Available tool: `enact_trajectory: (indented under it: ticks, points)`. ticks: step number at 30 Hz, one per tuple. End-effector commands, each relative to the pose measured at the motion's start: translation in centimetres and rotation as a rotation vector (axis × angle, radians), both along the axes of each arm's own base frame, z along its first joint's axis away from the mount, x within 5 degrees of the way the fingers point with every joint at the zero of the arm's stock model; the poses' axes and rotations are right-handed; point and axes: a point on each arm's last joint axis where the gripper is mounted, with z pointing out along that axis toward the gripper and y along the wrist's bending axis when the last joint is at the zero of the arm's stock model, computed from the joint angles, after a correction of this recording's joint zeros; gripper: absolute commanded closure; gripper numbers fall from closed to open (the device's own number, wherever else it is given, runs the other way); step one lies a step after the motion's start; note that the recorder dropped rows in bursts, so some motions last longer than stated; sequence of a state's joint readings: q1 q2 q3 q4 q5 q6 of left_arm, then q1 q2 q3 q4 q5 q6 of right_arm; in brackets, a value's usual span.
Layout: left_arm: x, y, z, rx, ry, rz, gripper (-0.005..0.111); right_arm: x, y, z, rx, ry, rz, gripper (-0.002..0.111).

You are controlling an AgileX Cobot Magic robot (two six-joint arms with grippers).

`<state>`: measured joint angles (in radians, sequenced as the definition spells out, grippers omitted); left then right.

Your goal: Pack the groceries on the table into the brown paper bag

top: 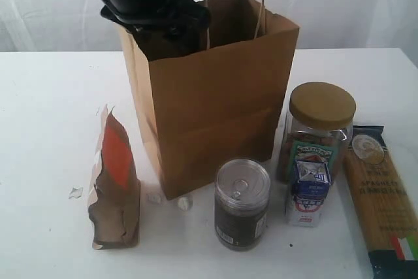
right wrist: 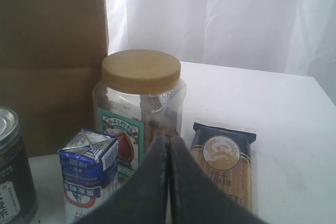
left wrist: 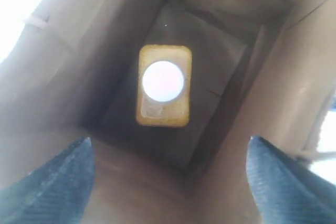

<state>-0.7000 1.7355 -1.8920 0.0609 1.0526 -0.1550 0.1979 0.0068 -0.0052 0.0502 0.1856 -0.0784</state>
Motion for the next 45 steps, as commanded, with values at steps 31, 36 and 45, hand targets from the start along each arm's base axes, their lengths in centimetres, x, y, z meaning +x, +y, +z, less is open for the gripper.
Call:
enact_trajectory:
  ticks: [31, 36, 45]
  points:
    - [-16.4, 13.6, 13.7, -0.333, -0.398, -0.021, 0.107, 0.0, 0.0, -0.1, 0.006, -0.010, -0.008, 0.108]
    - [-19.6, 16.3, 11.4, -0.397, -0.471, -0.016, 0.107, 0.0, 0.0, -0.1, 0.006, -0.010, -0.008, 0.108]
    - [-22.2, 17.7, 3.7, -0.659, -0.585, -0.010, 0.107, 0.0, 0.0, -0.1, 0.006, -0.008, -0.008, 0.108]
